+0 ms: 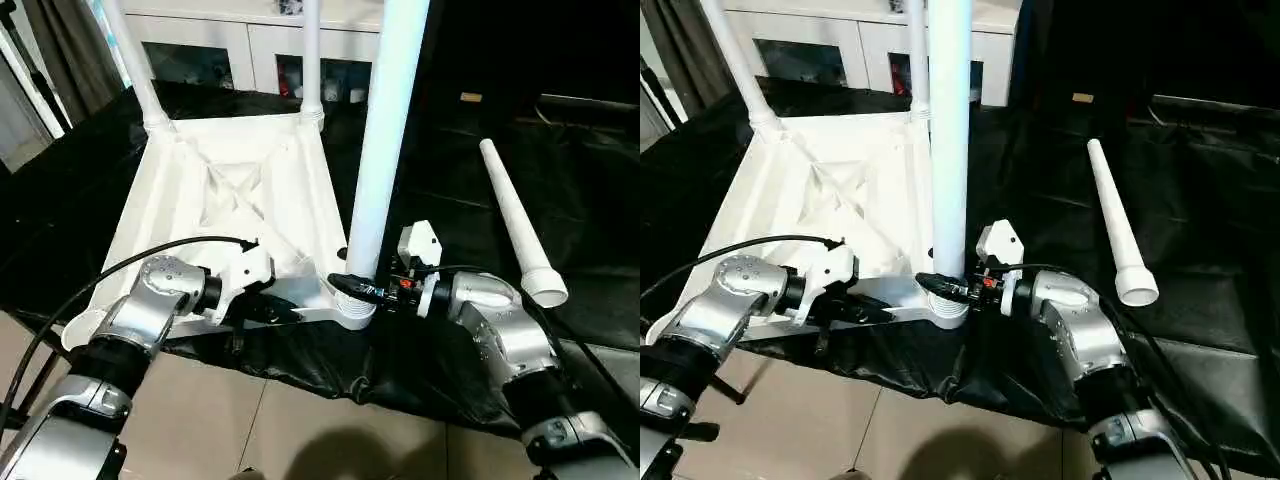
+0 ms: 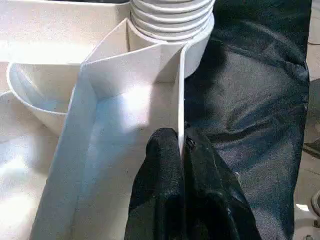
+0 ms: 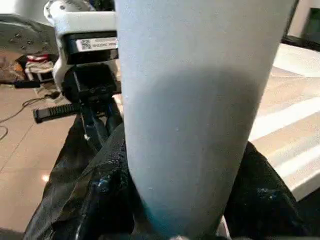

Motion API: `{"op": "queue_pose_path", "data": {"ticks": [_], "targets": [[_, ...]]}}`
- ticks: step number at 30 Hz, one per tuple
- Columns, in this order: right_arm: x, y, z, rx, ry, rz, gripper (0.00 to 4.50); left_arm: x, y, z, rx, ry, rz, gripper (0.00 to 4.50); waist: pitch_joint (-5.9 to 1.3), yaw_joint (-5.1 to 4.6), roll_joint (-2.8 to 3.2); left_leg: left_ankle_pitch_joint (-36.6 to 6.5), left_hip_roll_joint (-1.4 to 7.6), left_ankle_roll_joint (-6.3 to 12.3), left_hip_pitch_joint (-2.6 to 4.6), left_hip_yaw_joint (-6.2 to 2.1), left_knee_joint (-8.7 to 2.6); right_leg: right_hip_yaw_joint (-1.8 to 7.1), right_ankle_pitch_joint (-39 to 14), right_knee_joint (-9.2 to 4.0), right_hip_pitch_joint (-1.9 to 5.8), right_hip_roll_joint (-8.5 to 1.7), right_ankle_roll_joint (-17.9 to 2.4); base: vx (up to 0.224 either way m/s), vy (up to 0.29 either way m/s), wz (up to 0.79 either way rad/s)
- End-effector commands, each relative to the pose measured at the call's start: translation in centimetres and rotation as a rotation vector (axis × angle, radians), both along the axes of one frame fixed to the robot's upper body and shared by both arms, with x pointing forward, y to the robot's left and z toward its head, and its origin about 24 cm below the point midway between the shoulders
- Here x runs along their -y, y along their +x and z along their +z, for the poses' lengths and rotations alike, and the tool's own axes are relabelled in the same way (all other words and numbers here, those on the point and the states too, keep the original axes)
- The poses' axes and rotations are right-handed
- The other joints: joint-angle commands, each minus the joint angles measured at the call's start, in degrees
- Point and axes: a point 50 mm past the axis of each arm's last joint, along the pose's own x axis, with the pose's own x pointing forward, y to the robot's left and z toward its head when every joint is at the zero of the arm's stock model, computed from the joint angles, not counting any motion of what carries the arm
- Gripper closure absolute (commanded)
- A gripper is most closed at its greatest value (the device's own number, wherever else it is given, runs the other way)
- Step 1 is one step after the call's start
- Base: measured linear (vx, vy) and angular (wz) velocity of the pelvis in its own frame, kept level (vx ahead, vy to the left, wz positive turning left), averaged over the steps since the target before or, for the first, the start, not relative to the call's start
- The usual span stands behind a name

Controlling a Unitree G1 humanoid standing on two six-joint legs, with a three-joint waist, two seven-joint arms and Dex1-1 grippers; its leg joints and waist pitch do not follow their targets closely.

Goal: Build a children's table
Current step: Insert table leg to table base

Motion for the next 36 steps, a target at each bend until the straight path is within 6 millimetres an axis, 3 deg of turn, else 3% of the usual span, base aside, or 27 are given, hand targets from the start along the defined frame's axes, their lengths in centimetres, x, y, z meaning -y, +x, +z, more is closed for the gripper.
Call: {"op": "queue_pose_path", "data": {"ticks": [1, 9, 10, 13, 18, 21, 24, 27, 30, 35, 36], "targets": [[-0.7, -1.5, -3.1, -0.123, -0.090, 0.066, 2.62, 1.2, 0.9, 2.1, 0.076, -0.041, -0.051, 4.50, -3.43, 0.49, -0.22, -3.7, 3.85, 4.22, -0.08, -1.11, -4.34, 2.80, -2.4, -3.06, 3.29, -5.62, -15.7, 0.000, 0.000, 0.00], [-0.7, -1.3, -3.5, -0.102, -0.095, 0.017, 2.62, 1.2, 1.3, 2.3, 0.090, -0.049, -0.035, 4.50, -3.34, 0.56, 0.35, -5.7, 3.88, 3.11, -0.03, -1.12, -4.45, 2.78, -4.2, -3.39, 3.19, -5.64, -15.7, 0.000, 0.000, 0.00], [-0.7, -0.4, -3.4, -0.081, -0.090, -0.097, 2.62, 1.6, 1.7, 2.3, 0.109, -0.056, 0.001, 4.50, -3.28, 0.41, 0.44, -6.3, 3.92, 2.74, -0.03, -1.17, -4.54, 2.80, -4.9, -3.51, 3.11, -5.72, -15.6, 0.000, 0.000, 0.00], [-0.5, 0.5, -3.3, -0.066, -0.088, -0.204, 2.62, 2.2, 2.1, 2.3, 0.142, -0.061, 0.047, 4.50, -3.13, 0.03, 0.29, -7.7, 3.73, 1.17, 0.11, -1.27, -4.81, 2.88, -8.8, -3.99, 3.23, -5.73, -14.7, 0.000, 0.000, 0.00], [-0.2, 2.8, -3.3, -0.102, -0.034, -0.561, 2.62, 5.5, 4.1, 2.6, 0.237, -0.084, 0.306, 4.50, -3.29, 0.02, 0.40, -7.7, 3.62, -0.01, 0.57, -1.21, -4.71, 2.93, -9.5, -4.20, 2.96, -5.60, -14.3, 0.000, 0.000, 0.00], [-0.5, 3.6, -3.4, -0.114, -0.042, -0.663, 2.62, 7.7, 4.3, 2.7, 0.270, -0.115, 0.380, 4.50, -3.29, 0.06, 0.07, -5.5, 3.39, 1.23, -0.22, -1.22, -4.57, 2.76, -7.5, -4.08, 3.50, -5.70, -14.1, 0.000, 0.000, 0.00], [-0.9, 3.9, -3.3, -0.109, -0.045, -0.706, 2.62, 9.2, 4.1, 2.4, 0.287, -0.116, 0.427, 4.50, -3.61, 0.32, 0.19, -2.7, 3.31, 2.80, -0.30, -1.13, -4.25, 2.68, -4.0, -3.80, 3.53, -5.61, -14.4, 0.000, 0.000, 0.00], [-1.5, 4.2, -3.1, -0.106, -0.036, -0.729, 2.62, 10.7, 3.8, 2.0, 0.309, -0.113, 0.448, 4.50, -3.71, 0.37, 0.11, -2.7, 3.43, 4.06, -0.24, -1.07, -4.21, 2.49, -1.5, -3.56, 3.50, -5.50, -15.1, 0.000, 0.000, 0.00], [-1.7, 4.3, -3.1, -0.104, -0.032, -0.735, 2.62, 11.0, 3.7, 1.8, 0.315, -0.105, 0.456, 4.50, -3.60, 0.40, 0.13, -3.9, 3.43, 4.61, -0.27, -1.08, -4.29, 2.43, -2.6, -3.80, 3.50, -5.55, -14.8, 0.000, 0.000, 0.00], [-2.1, 4.0, -3.5, -0.115, -0.014, -0.741, 2.62, 10.9, 3.9, 1.8, 0.323, -0.090, 0.488, 4.50, -3.49, 0.39, 0.30, -6.0, 3.58, 3.89, -0.11, -1.15, -4.54, 2.39, -5.2, -4.06, 3.33, -5.59, -14.3, 0.000, 0.000, 0.00], [-2.2, 4.0, -3.6, -0.115, -0.009, -0.741, 2.62, 10.8, 3.9, 1.8, 0.323, -0.087, 0.481, 4.50, -3.44, 0.38, 0.63, -6.3, 3.61, 3.77, -0.07, -1.20, -4.57, 2.39, -5.3, -4.07, 3.24, -5.60, -14.4, 0.000, 0.000, 0.00]]}}
